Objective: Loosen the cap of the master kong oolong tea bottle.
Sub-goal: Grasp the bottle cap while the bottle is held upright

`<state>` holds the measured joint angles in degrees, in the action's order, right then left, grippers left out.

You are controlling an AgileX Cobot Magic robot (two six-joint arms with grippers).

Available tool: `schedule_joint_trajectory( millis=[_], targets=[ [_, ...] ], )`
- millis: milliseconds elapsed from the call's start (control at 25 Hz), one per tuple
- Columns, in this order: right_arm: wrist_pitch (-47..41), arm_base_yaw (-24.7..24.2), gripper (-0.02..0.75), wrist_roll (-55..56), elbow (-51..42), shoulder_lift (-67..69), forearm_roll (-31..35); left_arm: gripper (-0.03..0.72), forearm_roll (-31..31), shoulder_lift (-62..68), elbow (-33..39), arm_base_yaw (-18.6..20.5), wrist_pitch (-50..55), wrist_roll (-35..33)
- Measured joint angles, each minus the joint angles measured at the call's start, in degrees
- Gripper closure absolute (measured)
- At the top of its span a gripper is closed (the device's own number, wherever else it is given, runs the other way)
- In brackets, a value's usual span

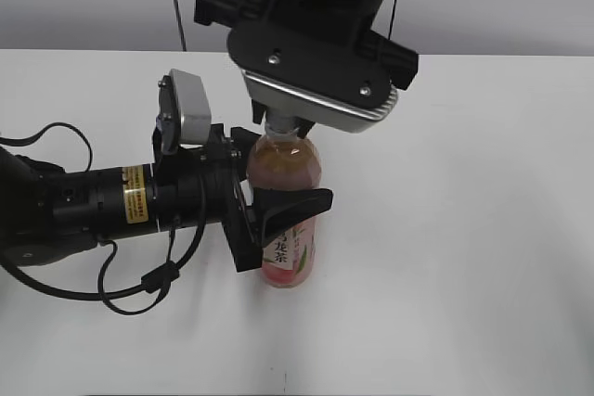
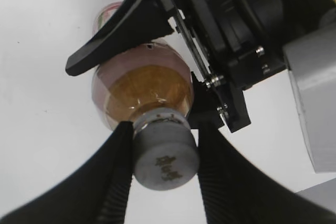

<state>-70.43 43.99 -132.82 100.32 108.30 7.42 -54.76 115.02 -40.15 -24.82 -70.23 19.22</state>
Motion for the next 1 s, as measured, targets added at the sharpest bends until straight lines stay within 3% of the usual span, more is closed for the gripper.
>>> schedule_joint_trajectory(
  millis=[1000],
  targets=[
    [0.11,0.00,0.458,-17.43,0.13,-0.10,0.19,0.233,0.13,0.00,0.00,0.00,0.00,0.05]
  ],
)
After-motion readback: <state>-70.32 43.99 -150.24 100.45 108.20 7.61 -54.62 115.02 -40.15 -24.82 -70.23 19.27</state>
